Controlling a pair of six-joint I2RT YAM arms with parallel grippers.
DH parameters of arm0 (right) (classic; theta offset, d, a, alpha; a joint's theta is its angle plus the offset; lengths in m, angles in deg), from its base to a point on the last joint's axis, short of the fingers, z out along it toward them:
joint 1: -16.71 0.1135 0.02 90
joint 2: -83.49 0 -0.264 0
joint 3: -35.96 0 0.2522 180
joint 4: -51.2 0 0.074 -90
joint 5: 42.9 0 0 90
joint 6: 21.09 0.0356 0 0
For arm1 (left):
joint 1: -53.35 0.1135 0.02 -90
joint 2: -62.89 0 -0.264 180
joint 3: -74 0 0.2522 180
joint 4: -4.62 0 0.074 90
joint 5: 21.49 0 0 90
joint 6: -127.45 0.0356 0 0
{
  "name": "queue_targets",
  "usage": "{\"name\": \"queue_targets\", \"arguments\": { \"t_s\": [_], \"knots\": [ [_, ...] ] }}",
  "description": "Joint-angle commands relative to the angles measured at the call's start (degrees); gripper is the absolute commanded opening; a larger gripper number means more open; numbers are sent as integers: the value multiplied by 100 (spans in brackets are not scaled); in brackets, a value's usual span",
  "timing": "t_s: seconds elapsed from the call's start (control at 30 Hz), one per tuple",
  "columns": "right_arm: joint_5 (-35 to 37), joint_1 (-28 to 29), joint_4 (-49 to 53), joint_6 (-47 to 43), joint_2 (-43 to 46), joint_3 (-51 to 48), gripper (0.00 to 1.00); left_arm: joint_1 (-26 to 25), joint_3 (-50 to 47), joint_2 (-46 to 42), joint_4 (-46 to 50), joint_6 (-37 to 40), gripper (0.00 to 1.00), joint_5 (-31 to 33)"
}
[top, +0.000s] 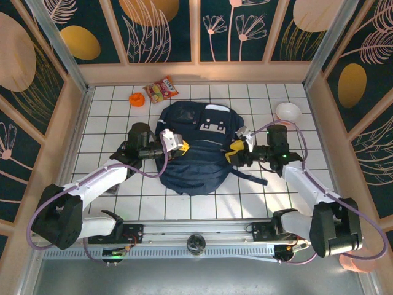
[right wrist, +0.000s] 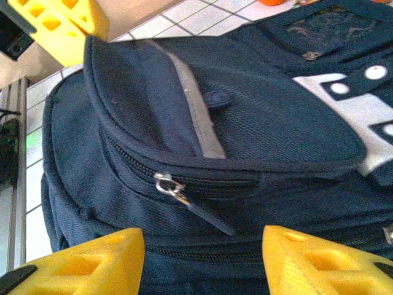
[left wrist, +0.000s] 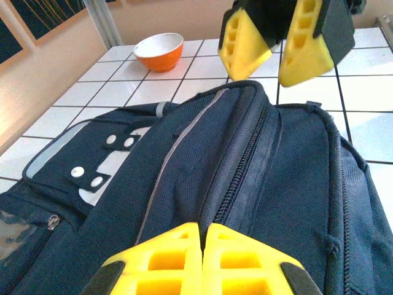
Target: Pack the student bag
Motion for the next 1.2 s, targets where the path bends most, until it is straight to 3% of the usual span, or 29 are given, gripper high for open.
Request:
{"name": "queue_targets", "arguments": {
  "t_s": [0.0, 0.2, 0.37, 0.57, 0.73, 0.8, 1.0, 1.17],
  "knots": [
    [-137, 87, -306, -310, -192, 186, 54, -14, 123, -50, -845, -185, 0, -530],
    [-334, 109, -488, -441, -519, 304, 54, -14, 140, -52, -845, -180, 0, -563],
    [-632, 231, -91, -688, -649, 432, 47, -13, 155, -26, -855, -181, 0, -549],
    [-664, 311, 682, -797, -386, 425, 28, -9, 149, -15, -866, -167, 0, -355],
    [-505, 306, 522, -346, -88, 245, 6, -14, 194, 42, -870, -162, 0, -328],
    [-481, 310, 433, -134, -24, 235, 1, -16, 208, 55, -865, -153, 0, -300],
    [-484, 357, 310, 529, 33, 322, 0, -15, 230, 42, -778, -126, 0, -69],
    [-306, 733, 314, 1046, 123, 382, 0, -81, 244, 4, -795, -185, 0, 282]
  ]
}}
